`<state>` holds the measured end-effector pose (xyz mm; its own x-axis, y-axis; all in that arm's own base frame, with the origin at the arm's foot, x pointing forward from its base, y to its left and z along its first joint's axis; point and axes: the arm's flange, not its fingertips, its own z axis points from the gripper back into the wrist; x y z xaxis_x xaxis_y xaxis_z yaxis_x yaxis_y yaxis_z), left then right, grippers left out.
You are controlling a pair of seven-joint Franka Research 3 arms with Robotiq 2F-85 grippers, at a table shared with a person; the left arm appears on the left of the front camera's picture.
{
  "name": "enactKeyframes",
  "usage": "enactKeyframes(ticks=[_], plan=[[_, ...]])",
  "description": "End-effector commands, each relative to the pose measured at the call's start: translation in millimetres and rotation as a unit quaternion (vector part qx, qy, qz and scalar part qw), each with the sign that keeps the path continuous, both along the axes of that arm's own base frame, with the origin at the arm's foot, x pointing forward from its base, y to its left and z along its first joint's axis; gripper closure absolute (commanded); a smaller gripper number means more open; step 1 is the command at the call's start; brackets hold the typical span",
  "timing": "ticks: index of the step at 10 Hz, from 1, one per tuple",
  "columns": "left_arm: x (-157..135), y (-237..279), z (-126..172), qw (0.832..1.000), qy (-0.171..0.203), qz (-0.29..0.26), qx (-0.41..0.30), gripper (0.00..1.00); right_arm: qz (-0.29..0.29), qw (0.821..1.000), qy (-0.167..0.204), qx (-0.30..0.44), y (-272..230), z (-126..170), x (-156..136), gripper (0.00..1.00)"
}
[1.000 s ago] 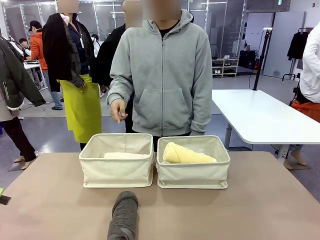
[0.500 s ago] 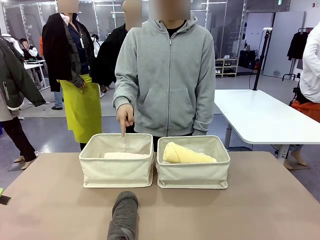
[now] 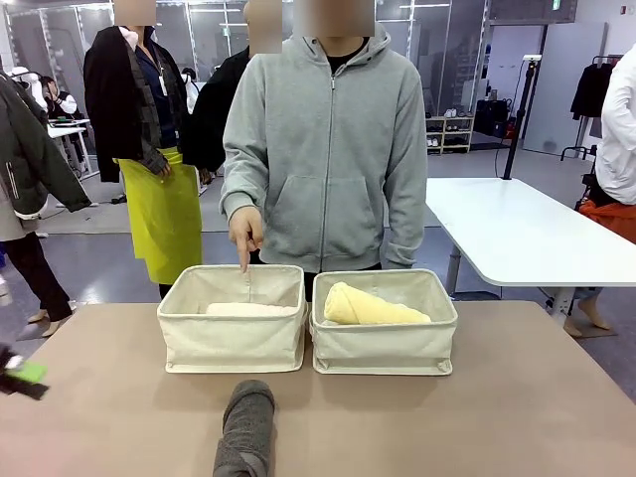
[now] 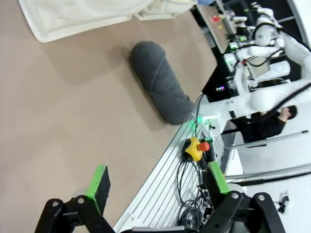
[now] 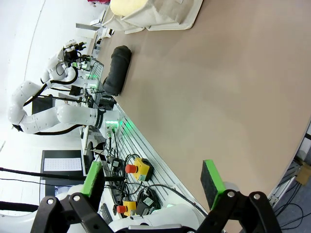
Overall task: Divide the towels into two baskets.
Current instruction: Pick up one hotel-folded towel from the bottom of the table and place it in the Fabric basket indicated by the person.
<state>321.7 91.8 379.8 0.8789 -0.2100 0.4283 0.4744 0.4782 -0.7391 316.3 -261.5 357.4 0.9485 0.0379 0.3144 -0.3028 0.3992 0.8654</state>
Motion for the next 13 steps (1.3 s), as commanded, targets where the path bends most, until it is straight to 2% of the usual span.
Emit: enactKeyframes(ticks=[1,4,6,7,11,13], plan=[[-4.3,-74.4,7.3,0.997,0.026,0.033,0.063,0.00,-0.002,1.000,-0.001,-0.006,2.7,1.2,-3.5,0.00],[2.7,-145.7,5.9,0.991,0.042,0.063,0.111,0.00,-0.002,1.000,-0.001,-0.006,2.7,1.2,-3.5,0.00],[-3.1,-188.9,-7.4,0.986,0.060,0.071,0.136,0.00,-0.002,1.000,-0.001,-0.006,2.7,1.2,-3.5,0.00],[-4.7,-204.8,-17.3,0.981,0.054,0.084,0.166,0.00,-0.002,1.000,-0.001,-0.006,2.7,1.2,-3.5,0.00],[-14.6,-249.3,-43.6,0.975,0.067,0.116,0.176,0.00,-0.002,1.000,-0.001,-0.006,2.7,1.2,-3.5,0.00],[-15.1,-260.3,-61.8,0.972,0.085,0.126,0.180,0.00,-0.002,1.000,-0.001,-0.006,2.7,1.2,-3.5,0.00]])
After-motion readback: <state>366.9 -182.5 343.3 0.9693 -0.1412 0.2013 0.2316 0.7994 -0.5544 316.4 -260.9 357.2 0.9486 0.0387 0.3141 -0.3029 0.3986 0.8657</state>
